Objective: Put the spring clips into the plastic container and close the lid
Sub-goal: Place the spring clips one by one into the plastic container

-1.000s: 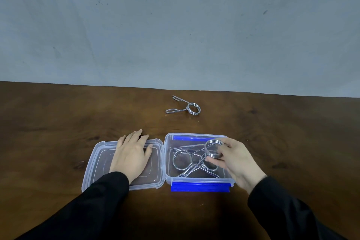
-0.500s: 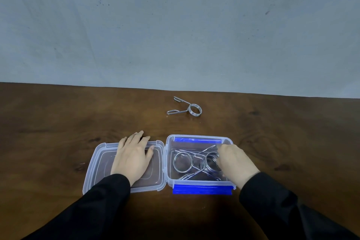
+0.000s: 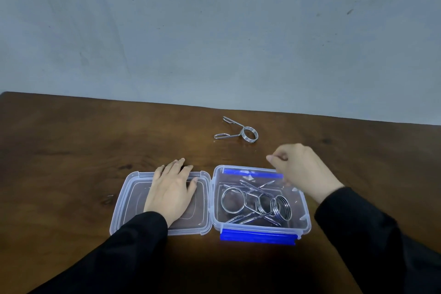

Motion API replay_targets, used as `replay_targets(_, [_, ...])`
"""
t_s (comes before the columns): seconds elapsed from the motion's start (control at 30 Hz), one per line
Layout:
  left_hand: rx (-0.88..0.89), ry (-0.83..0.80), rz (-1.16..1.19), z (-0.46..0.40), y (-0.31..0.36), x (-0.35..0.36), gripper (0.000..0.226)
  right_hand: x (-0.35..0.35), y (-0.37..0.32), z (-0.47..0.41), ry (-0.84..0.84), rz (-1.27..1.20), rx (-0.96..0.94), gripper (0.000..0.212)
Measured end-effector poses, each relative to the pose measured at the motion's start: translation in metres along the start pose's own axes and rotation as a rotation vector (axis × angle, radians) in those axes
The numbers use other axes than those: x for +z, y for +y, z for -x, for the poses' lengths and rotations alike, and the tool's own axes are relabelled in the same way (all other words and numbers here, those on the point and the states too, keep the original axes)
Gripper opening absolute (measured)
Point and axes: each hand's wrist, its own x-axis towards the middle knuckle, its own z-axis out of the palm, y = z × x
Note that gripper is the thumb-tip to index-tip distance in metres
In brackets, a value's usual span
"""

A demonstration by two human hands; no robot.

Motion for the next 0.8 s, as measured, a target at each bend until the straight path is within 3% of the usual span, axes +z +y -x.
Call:
replay_targets(0.13, [-0.003,-0.004,-0.001,-0.001,0.0,0.001,0.046,0.014,0.008,-0.055,-0.069,-0.355,0.155,0.016])
replay_targets(0.2, [-0.001,0.0,0.005,-0.001,-0.001,0.001,0.046,0.027,0.011,-0.082,-0.126,-0.402,0.209,0.022])
replay_targets(0.43, [-0.004,0.003,0.026,-0.001,-0.001,0.004,0.047,0.061,0.002,-0.142,-0.224,0.051,-0.031,0.07])
replay_targets(0.57, [0.0,0.01,0.03,-0.001,-0.001,0.004,0.044,0.076,-0.002,-0.158,-0.289,0.151,-0.088,0.072])
replay_targets(0.7, [-0.002,0.008,0.028,-0.002,0.0,0.003,0.042,0.084,-0.009,-0.158,-0.197,0.298,-0.136,0.056])
replay_targets(0.8, [0.001,0.015,0.024,-0.002,0.0,0.004,0.044,0.083,-0.012,-0.153,-0.212,0.226,-0.134,0.062])
